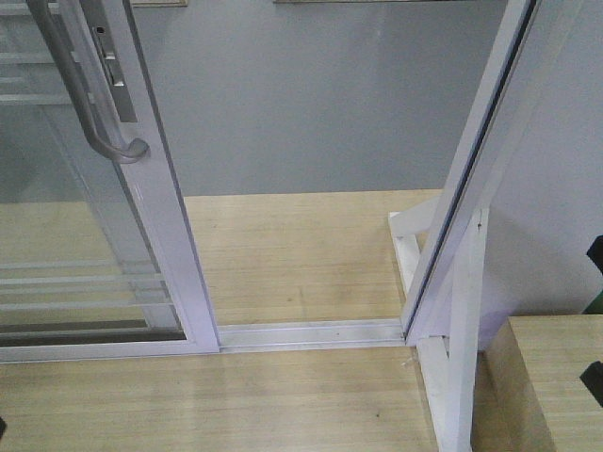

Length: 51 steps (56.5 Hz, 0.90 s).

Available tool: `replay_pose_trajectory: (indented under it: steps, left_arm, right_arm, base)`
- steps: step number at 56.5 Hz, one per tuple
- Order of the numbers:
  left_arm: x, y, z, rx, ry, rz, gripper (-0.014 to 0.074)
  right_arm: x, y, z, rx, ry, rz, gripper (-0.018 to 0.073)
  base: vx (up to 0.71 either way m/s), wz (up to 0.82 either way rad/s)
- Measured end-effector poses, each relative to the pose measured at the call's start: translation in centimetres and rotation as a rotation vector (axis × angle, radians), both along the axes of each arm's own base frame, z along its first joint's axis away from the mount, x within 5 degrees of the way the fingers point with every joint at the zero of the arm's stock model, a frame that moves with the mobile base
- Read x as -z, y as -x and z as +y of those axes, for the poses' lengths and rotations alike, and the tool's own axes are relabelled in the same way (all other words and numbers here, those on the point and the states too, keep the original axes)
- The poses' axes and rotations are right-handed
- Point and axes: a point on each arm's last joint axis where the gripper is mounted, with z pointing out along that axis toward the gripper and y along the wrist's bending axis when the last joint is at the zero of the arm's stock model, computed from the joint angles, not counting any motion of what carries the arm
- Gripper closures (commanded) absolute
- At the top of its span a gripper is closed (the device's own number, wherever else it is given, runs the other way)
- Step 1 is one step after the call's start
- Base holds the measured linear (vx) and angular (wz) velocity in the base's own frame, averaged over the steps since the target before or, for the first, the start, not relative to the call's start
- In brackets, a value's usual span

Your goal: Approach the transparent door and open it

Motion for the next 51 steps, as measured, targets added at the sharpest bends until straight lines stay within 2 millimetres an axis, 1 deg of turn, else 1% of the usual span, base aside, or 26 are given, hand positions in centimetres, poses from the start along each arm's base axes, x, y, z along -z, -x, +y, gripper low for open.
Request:
replay_pose_trajectory:
  steps: [1, 3, 8, 51]
  left_arm:
    - [0.6, -0.1, 0.0, 0.000, 0.000, 0.017, 0.0596]
    - [1.2, -0.1, 0.0, 0.000, 0.000, 0.034, 0.0596]
    - [1.6, -0.1, 0.0, 0.000, -0.002, 0.054, 0.0596]
    - [1.8, -0.1, 0.0, 0.002, -0.005, 0.079, 0.0596]
  right_arm:
    - [0.0, 0.0, 0.0, 0.000, 0.001, 0.002, 0.0565]
    - [0.0, 0.0, 0.0, 0.000, 0.001, 0.002, 0.0565]
    - [0.1, 0.0, 0.0, 0.000, 0.001, 0.002, 0.0565]
    - [0.1, 0.0, 0.0, 0.000, 0.001, 0.002, 0.0565]
  base:
    - [0.00, 0.00]
    - [0.00, 0.00]
    - [0.00, 0.00]
    - [0.00, 0.00]
